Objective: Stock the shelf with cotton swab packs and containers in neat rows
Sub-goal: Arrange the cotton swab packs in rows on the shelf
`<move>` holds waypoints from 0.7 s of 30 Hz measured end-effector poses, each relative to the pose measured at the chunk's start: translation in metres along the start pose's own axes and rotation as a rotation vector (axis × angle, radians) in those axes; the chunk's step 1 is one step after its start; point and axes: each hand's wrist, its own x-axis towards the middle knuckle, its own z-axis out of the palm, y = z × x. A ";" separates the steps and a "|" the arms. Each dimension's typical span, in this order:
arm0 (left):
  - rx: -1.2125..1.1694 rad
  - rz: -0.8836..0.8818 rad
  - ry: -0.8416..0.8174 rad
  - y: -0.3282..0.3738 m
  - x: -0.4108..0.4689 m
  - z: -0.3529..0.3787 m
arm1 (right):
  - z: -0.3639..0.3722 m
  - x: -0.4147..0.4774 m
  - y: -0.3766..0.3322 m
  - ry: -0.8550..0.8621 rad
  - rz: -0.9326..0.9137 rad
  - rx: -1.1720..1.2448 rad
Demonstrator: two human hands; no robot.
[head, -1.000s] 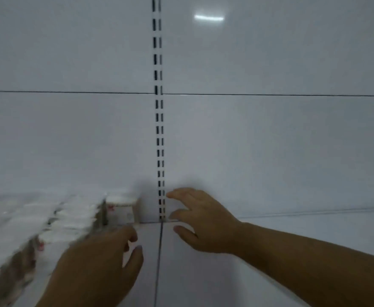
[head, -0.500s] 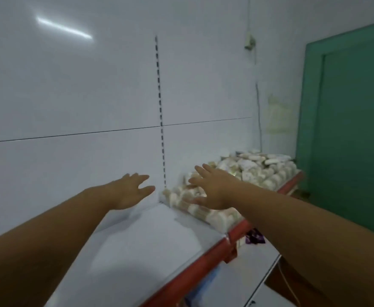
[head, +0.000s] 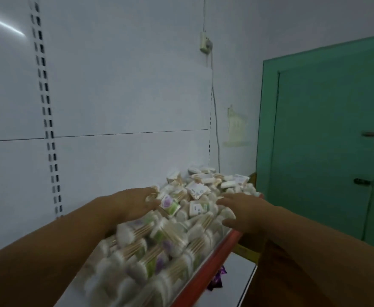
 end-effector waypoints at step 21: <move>-0.388 -0.203 -0.079 0.040 0.205 -0.006 | 0.048 0.261 0.122 0.236 -0.354 0.057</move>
